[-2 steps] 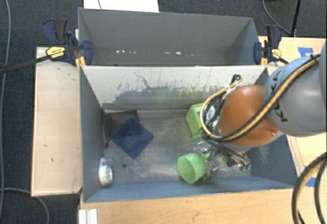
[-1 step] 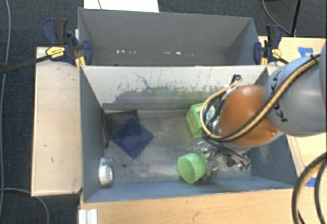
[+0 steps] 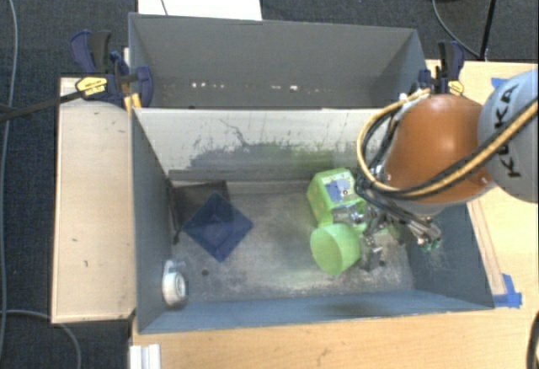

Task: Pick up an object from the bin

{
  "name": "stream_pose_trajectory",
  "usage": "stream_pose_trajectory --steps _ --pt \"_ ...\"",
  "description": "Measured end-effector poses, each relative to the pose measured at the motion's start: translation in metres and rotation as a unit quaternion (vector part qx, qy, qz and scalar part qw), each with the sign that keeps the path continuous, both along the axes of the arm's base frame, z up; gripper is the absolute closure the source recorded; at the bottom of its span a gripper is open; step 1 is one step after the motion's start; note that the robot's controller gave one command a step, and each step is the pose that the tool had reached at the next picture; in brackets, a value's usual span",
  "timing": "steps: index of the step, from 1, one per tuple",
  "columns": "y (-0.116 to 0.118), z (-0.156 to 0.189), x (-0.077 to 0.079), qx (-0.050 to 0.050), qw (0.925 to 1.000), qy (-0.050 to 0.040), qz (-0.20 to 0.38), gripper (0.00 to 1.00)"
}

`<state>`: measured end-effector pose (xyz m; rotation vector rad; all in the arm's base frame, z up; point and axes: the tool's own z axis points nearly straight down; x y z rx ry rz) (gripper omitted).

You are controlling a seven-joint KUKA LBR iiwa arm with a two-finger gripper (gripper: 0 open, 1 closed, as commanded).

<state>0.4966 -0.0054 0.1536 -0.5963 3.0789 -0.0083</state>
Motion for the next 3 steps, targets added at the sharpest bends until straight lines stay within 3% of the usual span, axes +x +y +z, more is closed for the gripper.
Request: stream_pose_trajectory --steps 1,2,3 --pt "0.000 0.000 0.000 0.000 1.0000 0.0000 0.000 1.00" --pt "-0.001 0.047 0.000 0.000 1.0000 0.0031 -0.002 1.00" --pt "-0.002 0.063 0.001 0.000 1.0000 0.0015 -0.004 1.00"
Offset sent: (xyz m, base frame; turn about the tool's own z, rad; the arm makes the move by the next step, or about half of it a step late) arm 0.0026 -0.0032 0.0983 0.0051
